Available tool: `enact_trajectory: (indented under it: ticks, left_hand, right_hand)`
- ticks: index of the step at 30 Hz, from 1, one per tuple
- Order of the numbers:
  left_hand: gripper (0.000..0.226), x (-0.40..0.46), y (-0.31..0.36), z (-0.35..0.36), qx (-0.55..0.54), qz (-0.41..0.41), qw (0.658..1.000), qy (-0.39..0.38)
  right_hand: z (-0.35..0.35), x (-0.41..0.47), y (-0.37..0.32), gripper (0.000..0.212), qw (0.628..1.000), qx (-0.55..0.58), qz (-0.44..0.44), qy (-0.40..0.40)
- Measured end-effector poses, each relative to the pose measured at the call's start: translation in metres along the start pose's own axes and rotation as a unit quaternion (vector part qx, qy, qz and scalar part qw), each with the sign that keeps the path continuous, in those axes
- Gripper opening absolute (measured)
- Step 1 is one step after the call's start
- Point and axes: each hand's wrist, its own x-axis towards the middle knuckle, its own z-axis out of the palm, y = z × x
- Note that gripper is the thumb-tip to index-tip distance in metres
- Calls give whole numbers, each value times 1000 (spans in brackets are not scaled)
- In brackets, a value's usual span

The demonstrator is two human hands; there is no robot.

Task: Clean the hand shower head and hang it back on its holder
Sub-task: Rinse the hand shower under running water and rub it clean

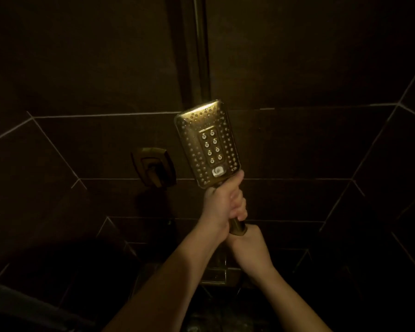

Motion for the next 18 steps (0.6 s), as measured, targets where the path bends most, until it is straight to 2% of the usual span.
enact_trajectory:
  ticks: [3, 5, 7, 8, 9, 12, 13, 15, 17, 18]
  left_hand:
    - [49, -3, -4, 5, -17, 0, 994, 109]
    - [38, -5, -8, 9, -15, 15, 985, 170]
    - [29, -7, -8, 10, -25, 16, 984, 178]
    - [25, -7, -7, 7, -29, 13, 987, 159]
    - [22, -5, -5, 3, -31, 8, 992, 120]
    - [21, -1, 5, -15, -49, -13, 994, -98]
    - [17, 1, 8, -18, -66, -16, 984, -165]
    - [17, 5, 11, -19, -91, -27, 956, -276]
    - [21, 6, 11, -16, -114, -51, 914, -385]
    - [28, 7, 9, -15, -131, -60, 900, -412]
  right_hand:
    - [1, 0, 5, 25, 998, -61, -1, 22]
    - [1, -1, 6, 26, 987, -147, -33, 48]
    - [-3, 0, 4, 24, 969, -232, -57, 69]
    - [-7, 2, 1, 22, 968, -236, -48, 65]
    - [-12, 4, -2, 20, 976, -213, -28, 44]
    - [-22, -1, -14, 16, 994, -69, 26, -83]
    - [-24, -5, -16, 13, 991, -12, 34, -131]
    - [-23, -11, -19, 21, 966, 96, 64, -232]
    - [-22, -14, -19, 32, 935, 138, 102, -309]
    - [-22, -13, -18, 34, 925, 144, 114, -331]
